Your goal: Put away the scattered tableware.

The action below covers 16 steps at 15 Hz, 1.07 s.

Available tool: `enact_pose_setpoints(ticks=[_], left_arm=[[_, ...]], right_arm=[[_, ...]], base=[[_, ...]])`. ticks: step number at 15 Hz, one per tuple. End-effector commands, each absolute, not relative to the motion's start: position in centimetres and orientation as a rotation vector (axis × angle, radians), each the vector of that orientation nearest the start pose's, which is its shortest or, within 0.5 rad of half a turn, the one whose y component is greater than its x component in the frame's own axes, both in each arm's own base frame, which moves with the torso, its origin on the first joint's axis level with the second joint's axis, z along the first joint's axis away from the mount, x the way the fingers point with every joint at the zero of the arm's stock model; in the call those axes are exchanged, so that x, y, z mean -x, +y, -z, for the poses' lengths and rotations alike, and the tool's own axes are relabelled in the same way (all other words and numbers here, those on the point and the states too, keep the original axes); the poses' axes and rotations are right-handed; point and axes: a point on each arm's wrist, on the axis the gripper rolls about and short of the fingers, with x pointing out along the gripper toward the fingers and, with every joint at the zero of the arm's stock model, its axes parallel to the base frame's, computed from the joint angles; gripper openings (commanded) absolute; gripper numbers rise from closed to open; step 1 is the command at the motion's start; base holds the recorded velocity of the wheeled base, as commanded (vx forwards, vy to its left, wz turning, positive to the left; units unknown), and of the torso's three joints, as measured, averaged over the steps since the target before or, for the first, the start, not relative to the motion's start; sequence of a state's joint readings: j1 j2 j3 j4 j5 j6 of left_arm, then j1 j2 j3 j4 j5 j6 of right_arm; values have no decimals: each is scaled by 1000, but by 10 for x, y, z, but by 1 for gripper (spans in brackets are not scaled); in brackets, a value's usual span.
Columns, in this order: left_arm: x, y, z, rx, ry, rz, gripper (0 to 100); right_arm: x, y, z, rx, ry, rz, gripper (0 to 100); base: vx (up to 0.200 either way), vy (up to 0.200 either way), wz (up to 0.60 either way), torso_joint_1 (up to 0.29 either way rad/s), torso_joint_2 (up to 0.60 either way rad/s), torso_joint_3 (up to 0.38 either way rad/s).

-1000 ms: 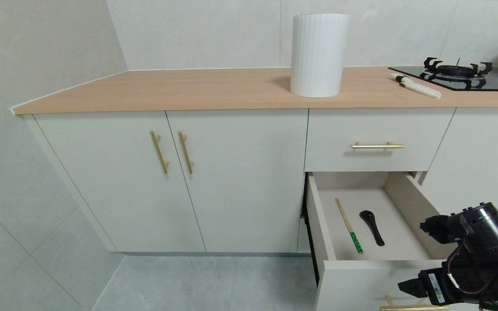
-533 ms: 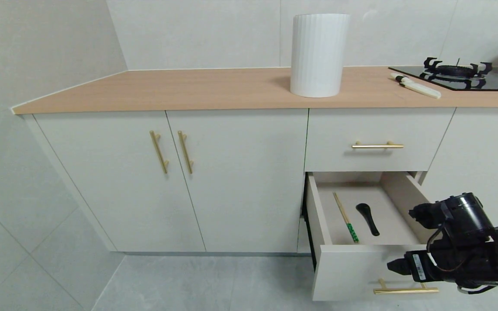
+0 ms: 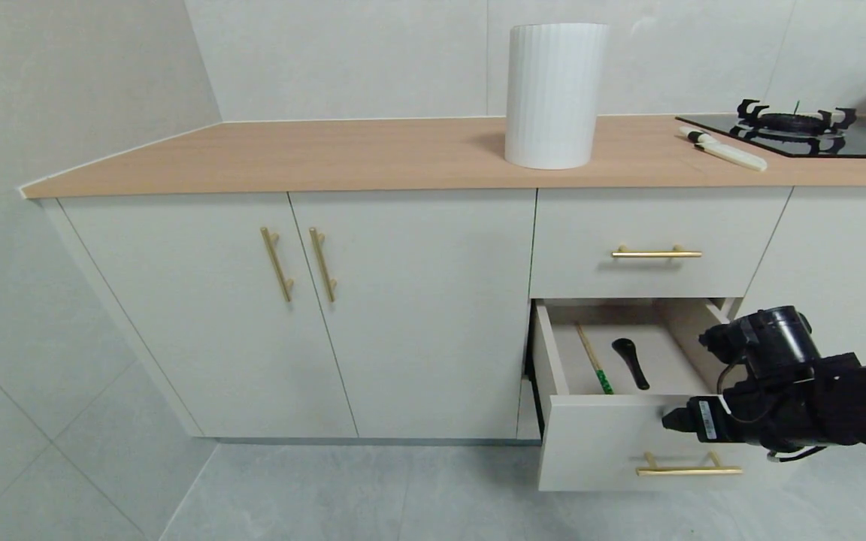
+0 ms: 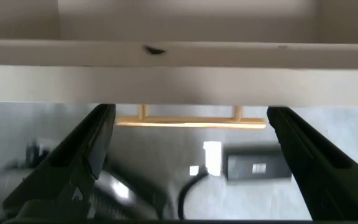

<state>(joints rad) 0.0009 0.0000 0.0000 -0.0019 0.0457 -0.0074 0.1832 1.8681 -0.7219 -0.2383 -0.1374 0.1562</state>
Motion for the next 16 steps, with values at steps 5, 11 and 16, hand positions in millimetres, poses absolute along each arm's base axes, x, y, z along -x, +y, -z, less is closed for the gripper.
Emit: enact_pose_setpoints(ticks=[5,11,16], left_arm=[[23,1,-76,8,-2,-48,100],[23,1,-76,8,-2,-48,100],[23,1,-76,8,-3,-48,100]], right_arm=[[-332,44,-73,5,861,47,100],[-370,48,-69,-3,813,46,100],[-399,45,-67,-15,767,62,100]], base=[[0,0,0,0,0,0],[0,0,0,0,0,0],[0,0,0,0,0,0]])
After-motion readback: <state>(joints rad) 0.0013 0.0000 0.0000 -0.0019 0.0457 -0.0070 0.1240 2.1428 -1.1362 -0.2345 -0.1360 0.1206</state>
